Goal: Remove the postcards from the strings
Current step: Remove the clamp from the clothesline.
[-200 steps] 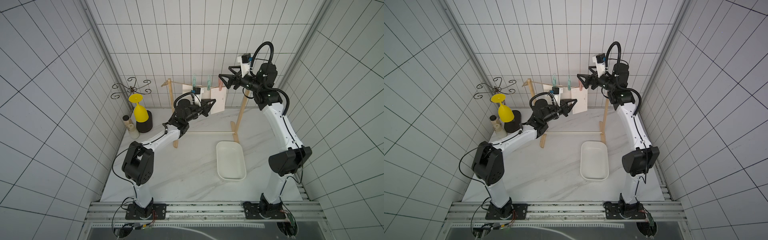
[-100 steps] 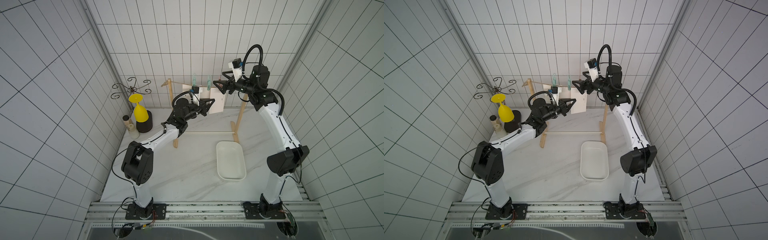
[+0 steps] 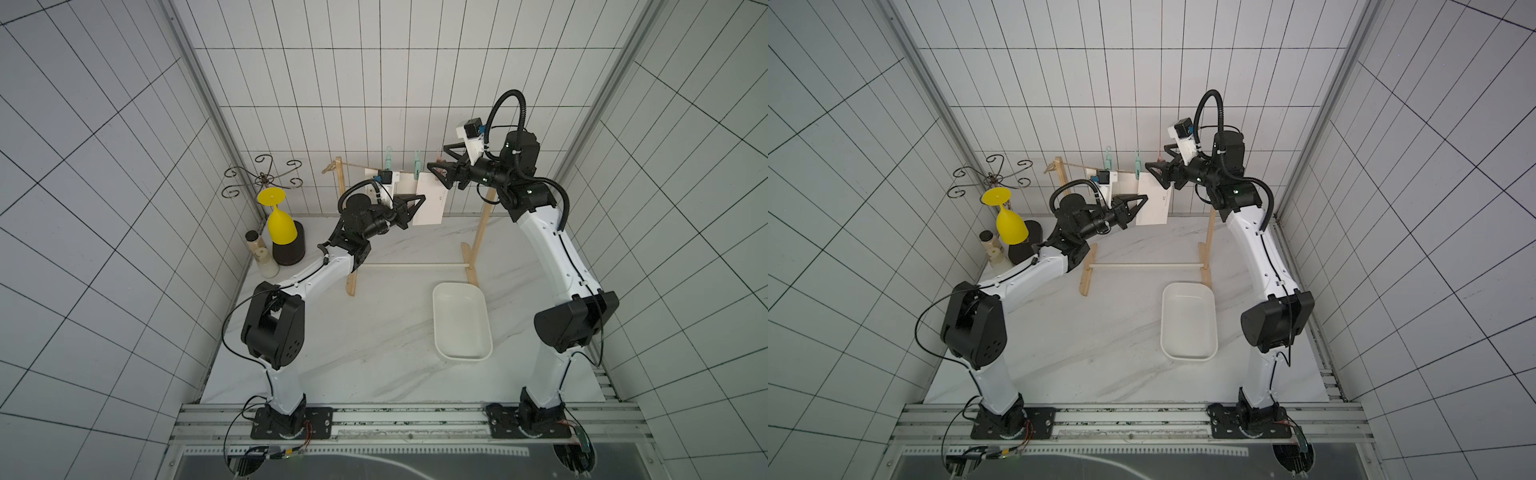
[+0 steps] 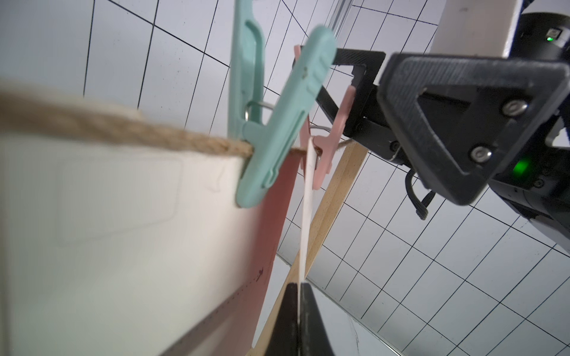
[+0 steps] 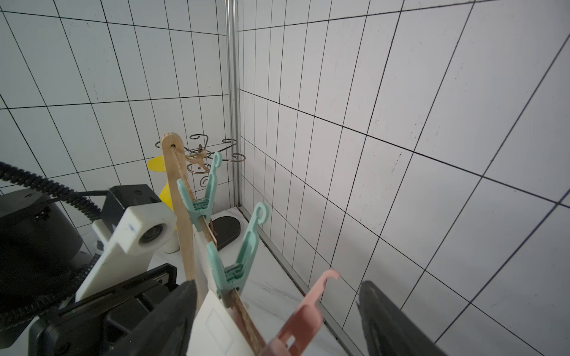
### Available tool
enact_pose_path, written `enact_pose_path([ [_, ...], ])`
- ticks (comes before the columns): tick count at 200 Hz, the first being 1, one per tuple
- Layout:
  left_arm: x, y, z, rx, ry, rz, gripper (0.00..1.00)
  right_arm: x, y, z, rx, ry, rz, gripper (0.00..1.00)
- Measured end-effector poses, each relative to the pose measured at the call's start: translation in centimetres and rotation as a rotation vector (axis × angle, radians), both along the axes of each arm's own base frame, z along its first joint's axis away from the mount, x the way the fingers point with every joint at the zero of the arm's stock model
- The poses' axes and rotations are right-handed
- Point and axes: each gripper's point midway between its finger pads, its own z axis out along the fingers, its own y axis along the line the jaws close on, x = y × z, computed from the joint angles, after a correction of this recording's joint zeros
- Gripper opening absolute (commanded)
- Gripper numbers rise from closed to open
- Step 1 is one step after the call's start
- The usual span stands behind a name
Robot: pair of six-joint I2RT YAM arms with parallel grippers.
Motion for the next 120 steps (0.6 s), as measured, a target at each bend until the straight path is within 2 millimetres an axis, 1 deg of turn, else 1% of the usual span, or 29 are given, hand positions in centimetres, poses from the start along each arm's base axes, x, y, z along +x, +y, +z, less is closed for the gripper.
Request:
enact_pose_path([
  [39,-0.03,0.30,0.46,-0.013,0.001,-0.014,0.00,-0.28,0.21,-0.16,-0.008,-0.007,0.021,0.76],
  [63,-0.04,0.42,0.51,-0.018,0.005,-0.022,0.00,-0.45,0.39,-0.62,-0.012,0.001,0.038,0.73],
  [91,-0.18,0.39,0.49,-0.019,0.011,-0.034,0.00,-0.49,0.46,-0.91,-0.013,0.003,0.048,0.68],
  [120,-0.22,0.43,0.47,-0.020,0.015,-0.039,0.00,-0.75,-0.14,-0.62,-0.002,-0.006,0.061,0.66],
])
